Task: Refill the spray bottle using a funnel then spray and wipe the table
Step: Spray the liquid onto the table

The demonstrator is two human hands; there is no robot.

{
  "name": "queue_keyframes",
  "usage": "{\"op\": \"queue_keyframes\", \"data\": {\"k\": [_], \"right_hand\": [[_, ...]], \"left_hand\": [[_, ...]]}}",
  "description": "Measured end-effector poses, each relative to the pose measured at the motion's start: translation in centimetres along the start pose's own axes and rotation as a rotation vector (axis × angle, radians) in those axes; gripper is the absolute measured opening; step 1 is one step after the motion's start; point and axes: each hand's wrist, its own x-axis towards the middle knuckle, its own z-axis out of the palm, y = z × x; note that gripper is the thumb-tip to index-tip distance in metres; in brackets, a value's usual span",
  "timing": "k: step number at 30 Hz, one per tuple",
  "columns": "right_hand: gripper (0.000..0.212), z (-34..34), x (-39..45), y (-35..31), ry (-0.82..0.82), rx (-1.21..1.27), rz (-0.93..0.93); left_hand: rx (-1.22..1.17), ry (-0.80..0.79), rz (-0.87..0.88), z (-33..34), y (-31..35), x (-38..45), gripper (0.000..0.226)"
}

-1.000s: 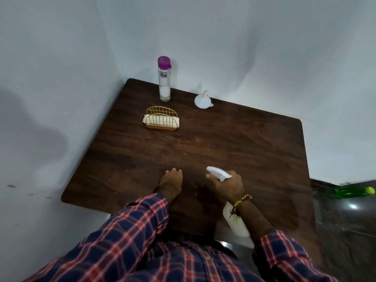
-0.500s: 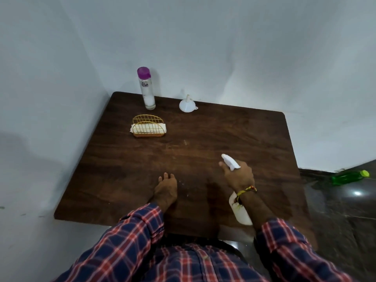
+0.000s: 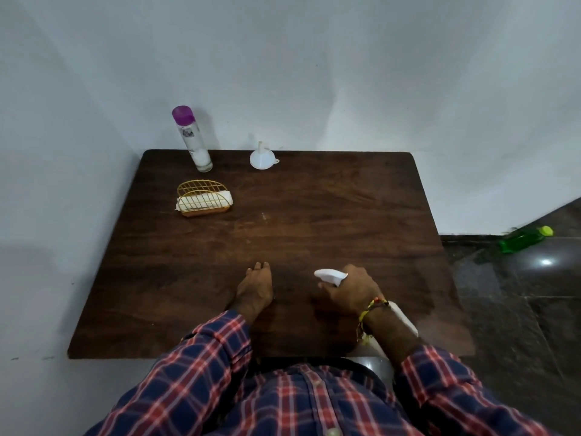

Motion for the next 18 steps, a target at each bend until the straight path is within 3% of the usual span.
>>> {"op": "queue_keyframes", "data": {"k": [4, 7, 9, 13, 16, 18], "right_hand": [[0.053, -1.5, 1.7, 0.4, 0.057, 0.079, -0.011], [0.060, -3.5, 2.4, -0.4, 0.331, 0.297, 0.119], [0.052, -4.5, 3.3, -0.6, 0.402, 0.373, 0.252], [0.064, -5.3, 3.6, -0.6, 0.253, 0.392, 0.223], [0.053, -4.3, 2.3, -0.1, 0.298, 0.375, 0.200], [0.050, -3.2, 1.8, 0.8, 0.196, 0.231, 0.140]], "left_hand": [[0.018, 0.008, -0.019, 0.1, 0.9, 0.1, 0.074], [0.038, 0.021, -0.044, -0.5, 1.7, 0.2, 0.073], [0.047, 0.025, -0.052, -0.8, 2.2, 0.2, 0.073], [0.053, 0.033, -0.042, -1.2, 3.0, 0.4, 0.070], [0.057, 0.042, -0.035, -1.1, 3.6, 0.6, 0.070], [0.058, 0.049, -0.029, -1.1, 3.9, 0.6, 0.070]]}}
